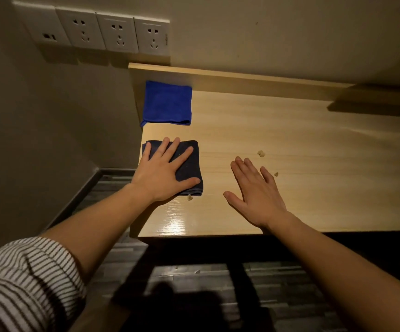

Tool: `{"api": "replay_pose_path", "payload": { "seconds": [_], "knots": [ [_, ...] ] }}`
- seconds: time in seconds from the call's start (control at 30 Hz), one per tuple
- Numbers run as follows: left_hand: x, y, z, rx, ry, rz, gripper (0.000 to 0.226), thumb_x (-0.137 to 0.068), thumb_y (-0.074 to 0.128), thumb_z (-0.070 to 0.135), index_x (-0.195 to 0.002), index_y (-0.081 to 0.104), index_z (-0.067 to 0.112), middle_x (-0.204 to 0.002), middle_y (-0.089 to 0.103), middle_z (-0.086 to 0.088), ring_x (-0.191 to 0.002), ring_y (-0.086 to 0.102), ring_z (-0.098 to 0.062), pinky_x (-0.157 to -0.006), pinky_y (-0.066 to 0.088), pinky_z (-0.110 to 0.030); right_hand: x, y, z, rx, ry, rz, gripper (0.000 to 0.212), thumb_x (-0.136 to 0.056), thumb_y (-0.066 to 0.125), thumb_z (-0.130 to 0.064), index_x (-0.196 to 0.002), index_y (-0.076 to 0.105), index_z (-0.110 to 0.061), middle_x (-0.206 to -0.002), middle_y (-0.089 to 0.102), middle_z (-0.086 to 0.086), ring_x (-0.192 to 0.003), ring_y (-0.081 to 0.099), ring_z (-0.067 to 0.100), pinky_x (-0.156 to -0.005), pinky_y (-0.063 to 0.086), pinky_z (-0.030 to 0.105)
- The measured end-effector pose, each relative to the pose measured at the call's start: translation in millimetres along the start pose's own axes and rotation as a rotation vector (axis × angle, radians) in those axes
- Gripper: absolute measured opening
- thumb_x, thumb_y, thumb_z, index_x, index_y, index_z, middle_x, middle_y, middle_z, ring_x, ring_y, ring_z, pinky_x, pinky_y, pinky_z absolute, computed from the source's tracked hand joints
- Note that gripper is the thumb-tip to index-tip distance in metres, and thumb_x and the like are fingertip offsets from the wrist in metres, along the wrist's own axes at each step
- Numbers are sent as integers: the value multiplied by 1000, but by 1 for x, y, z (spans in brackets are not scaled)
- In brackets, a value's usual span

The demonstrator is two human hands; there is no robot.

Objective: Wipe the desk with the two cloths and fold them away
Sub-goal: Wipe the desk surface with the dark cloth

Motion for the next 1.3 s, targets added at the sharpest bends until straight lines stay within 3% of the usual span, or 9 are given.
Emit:
{"api": "replay_pose_path", "payload": {
  "seconds": [0.3,0.63,0.77,0.9,1.07,1.17,1.23,1.3],
  "knots": [
    [47,13,16,22,-9,8,99,-84,4,98,-168,-3,46,-179,-6,4,-164,-11,-23,-130,-7,-57,1,0,0,-4,-4,10,83,-99,20,-73,-166,7,-26,-174,1,-7,-159,-4,10,-127,3,45],
    [95,20,41,-4,-8,-26,79,-97,6,79,-164,-7,41,-178,-6,-1,-165,-7,-25,-131,-5,-50,1,3,0,-15,-17,0,83,-99,17,-73,-166,6,-25,-174,0,-6,-159,-5,11,-127,3,47],
    [110,21,51,29,-4,-13,72,-101,8,71,-165,0,38,-176,-6,1,-165,-6,-23,-132,-3,-47,2,2,0,-28,-24,-5,84,-99,16,-73,-166,6,-24,-174,0,-6,-159,-5,12,-127,2,47],
    [119,14,63,104,-4,47,67,-107,16,56,-167,25,25,-176,14,-4,-164,12,-27,-132,4,-43,3,2,0,-42,-31,-13,84,-99,12,-74,-166,4,-25,-174,-2,-6,-159,-7,12,-127,1,47],
    [131,-1,80,356,-90,154,53,-107,42,37,-154,56,16,-167,41,-3,-157,34,-22,-130,15,-36,3,1,0,-51,-33,-31,84,-99,11,-74,-166,2,-25,-173,-5,-7,-158,-11,12,-128,-2,47],
    [128,-11,67,752,-255,236,45,-108,46,38,-145,65,21,-155,57,4,-146,50,-13,-125,32,-35,2,2,1,-93,-40,-54,83,-99,11,-74,-166,1,-27,-173,-9,-9,-157,-16,10,-127,-5,45],
    [116,-23,59,1093,-329,295,32,-112,50,35,-135,70,27,-135,74,10,-127,66,-6,-108,50,-27,2,1,3,-130,-47,-64,80,-100,9,-72,-166,0,-28,-173,-10,-10,-156,-19,8,-127,-8,43],
    [93,-43,54,1221,-351,376,29,-111,47,30,-122,73,31,-114,80,19,-108,72,1,-90,51,-14,1,-2,5,-212,-55,-57,76,-102,12,-68,-166,3,-29,-173,-8,-12,-155,-20,5,-127,-7,41]
  ]
}}
Point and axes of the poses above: each hand's wrist, its own x-axis away from the middle knuckle, its own y-axis out of the palm, z = x × y, the point moved 10 cm from there along -x, towards the middle knuckle
